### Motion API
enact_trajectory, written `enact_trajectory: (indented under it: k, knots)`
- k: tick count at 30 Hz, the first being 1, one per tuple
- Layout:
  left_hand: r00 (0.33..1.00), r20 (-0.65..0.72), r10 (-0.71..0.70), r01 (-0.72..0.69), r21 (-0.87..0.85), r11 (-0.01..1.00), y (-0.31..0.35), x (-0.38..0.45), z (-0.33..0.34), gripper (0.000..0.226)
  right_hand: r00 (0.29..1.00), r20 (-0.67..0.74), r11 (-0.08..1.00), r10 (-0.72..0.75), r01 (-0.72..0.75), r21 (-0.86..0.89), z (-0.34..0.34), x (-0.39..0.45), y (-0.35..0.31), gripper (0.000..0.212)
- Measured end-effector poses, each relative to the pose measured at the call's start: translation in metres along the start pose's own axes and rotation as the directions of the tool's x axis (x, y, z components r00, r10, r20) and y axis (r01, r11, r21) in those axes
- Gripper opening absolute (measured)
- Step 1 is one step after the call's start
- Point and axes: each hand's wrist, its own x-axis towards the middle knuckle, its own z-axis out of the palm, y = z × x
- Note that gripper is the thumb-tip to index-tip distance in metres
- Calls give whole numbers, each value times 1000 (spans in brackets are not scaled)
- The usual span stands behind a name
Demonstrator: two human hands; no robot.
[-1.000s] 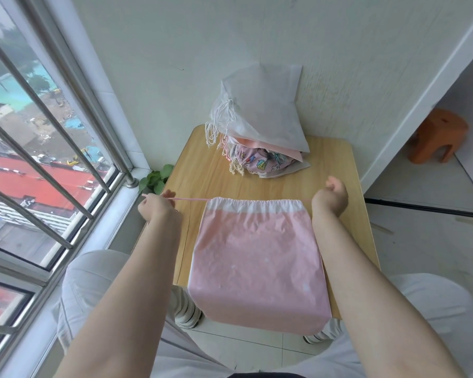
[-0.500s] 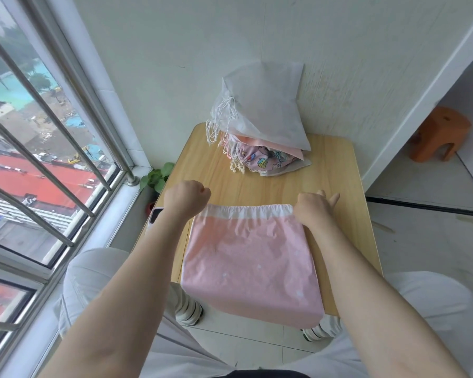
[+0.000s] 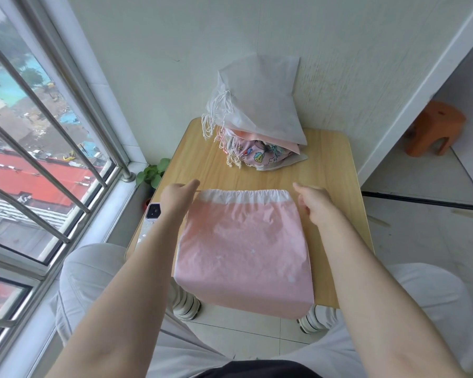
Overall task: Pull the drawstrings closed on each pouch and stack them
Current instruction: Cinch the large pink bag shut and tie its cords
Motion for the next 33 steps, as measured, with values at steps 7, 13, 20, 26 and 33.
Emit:
enact_trajectory:
  k: [7, 13, 20, 26, 33]
  knots:
    - [920, 222, -324, 393, -540, 745, -4, 5, -13, 40, 959, -280, 972, -35, 98, 216, -5, 3, -8, 23]
    - [921, 388, -33, 349, -787, 508, 13, 6, -10, 29, 970, 241, 702, -19, -159, 694, 14, -12, -24, 17]
    - [874, 462, 152, 368, -832, 415, 31, -10, -2, 16, 954, 298, 830, 8, -173, 530, 40, -22, -28, 28]
    - [950, 313, -5, 214, -635, 742, 20, -2, 9, 24, 985, 31, 976, -169, 163, 147, 48, -24, -31, 20]
    - [999, 0, -44, 41, -386, 922, 6, 4, -8, 20, 903, -181, 894, -389, 323, -311, 18, -5, -29, 16]
